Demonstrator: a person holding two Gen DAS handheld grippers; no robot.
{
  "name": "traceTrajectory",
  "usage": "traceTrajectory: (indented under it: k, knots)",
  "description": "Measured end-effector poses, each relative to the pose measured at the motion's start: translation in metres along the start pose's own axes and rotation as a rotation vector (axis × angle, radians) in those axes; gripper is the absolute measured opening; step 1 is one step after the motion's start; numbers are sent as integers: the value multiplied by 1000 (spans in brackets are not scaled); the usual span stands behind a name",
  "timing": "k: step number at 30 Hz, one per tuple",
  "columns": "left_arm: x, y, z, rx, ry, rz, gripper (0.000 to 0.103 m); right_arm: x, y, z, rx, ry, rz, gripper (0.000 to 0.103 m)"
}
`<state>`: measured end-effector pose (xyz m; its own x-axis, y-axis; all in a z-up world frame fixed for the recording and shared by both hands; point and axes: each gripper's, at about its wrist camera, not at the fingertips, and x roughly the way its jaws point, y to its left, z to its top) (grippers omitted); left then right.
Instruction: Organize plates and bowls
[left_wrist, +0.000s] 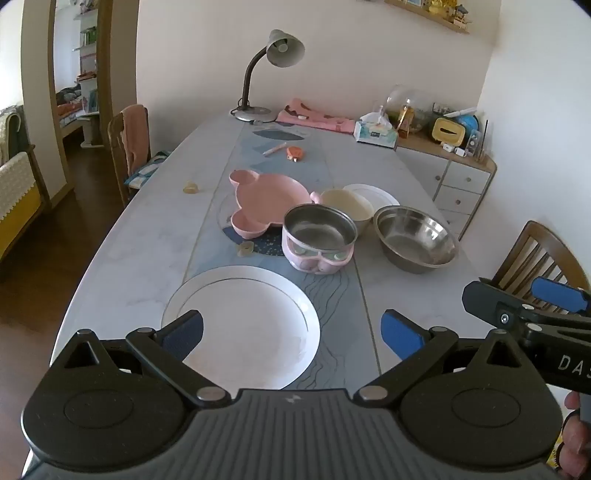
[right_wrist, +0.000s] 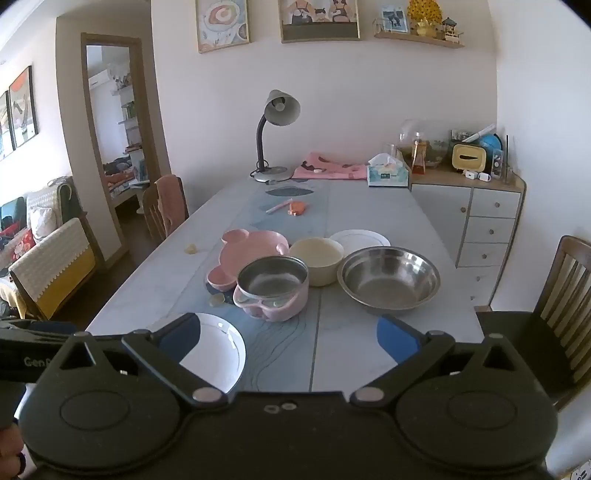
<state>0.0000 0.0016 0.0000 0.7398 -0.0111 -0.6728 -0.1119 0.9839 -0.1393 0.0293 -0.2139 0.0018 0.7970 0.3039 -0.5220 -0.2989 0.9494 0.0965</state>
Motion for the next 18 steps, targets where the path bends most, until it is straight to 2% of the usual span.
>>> traceTrajectory:
  k: [18]
  knots:
    - [-10, 2, 1, -5, -39, 16, 103, -2, 0, 0, 3, -14, 9, 101]
